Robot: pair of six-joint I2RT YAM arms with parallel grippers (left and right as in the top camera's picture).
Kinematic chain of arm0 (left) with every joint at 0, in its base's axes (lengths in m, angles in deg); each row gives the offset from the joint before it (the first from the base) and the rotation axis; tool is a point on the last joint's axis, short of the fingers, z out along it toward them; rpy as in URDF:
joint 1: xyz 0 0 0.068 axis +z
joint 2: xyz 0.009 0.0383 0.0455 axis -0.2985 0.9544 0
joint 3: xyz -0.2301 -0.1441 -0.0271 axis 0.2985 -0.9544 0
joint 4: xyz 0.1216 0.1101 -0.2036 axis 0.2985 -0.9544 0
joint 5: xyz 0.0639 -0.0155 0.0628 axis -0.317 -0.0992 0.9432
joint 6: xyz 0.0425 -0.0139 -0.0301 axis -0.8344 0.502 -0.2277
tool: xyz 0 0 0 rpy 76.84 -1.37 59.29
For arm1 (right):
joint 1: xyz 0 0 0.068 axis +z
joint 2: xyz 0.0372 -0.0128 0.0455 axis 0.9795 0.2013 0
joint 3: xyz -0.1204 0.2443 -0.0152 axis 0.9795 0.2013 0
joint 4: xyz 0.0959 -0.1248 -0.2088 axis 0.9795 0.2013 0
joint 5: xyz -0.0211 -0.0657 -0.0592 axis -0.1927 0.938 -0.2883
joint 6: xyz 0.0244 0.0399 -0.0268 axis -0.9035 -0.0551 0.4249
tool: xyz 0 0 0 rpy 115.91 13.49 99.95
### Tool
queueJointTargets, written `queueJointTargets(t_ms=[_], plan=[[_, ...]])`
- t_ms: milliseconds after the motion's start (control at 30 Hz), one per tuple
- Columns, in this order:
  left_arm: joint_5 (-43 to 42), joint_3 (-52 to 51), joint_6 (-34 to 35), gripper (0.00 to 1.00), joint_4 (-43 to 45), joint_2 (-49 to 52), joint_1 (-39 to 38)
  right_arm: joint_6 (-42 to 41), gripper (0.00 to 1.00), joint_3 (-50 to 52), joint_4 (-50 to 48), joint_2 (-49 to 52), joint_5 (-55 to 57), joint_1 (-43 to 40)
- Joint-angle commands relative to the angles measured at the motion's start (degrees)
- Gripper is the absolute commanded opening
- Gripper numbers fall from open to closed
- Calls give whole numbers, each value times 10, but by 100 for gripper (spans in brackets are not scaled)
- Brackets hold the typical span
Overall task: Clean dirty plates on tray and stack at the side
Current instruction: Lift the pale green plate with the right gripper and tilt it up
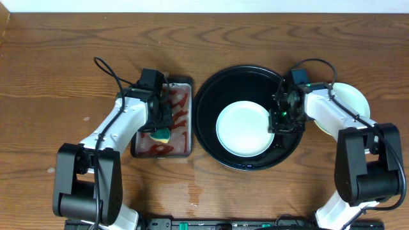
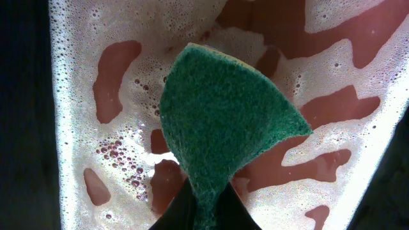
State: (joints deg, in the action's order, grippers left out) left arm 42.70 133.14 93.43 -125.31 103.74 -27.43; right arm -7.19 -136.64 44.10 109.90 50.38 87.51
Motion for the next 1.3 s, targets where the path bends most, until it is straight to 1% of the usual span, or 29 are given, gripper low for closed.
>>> queueJointTargets(t_ms=[0,100,333,567,867,933,967,1267], plan=[[11,-2,-10,8,1,4,2,18,31,-7,6,17,25,-16],[11,-2,-10,8,1,4,2,19,32,-7,5,17,25,-17],[11,-2,-9,8,1,4,2,16,18,-7,7,17,23,-10],[11,-2,-9,8,0,4,2,14,18,-3,-9,17,23,19],[11,-2,-9,8,0,4,2,5,8,0,-26,17,23,51],[11,-2,-9,8,0,4,2,1,2,0,-26,17,23,52],[11,-2,-9,8,0,4,2,1,1,0,-27,17,23,52],[11,-2,-9,8,0,4,2,2,1,0,-26,17,16,52]])
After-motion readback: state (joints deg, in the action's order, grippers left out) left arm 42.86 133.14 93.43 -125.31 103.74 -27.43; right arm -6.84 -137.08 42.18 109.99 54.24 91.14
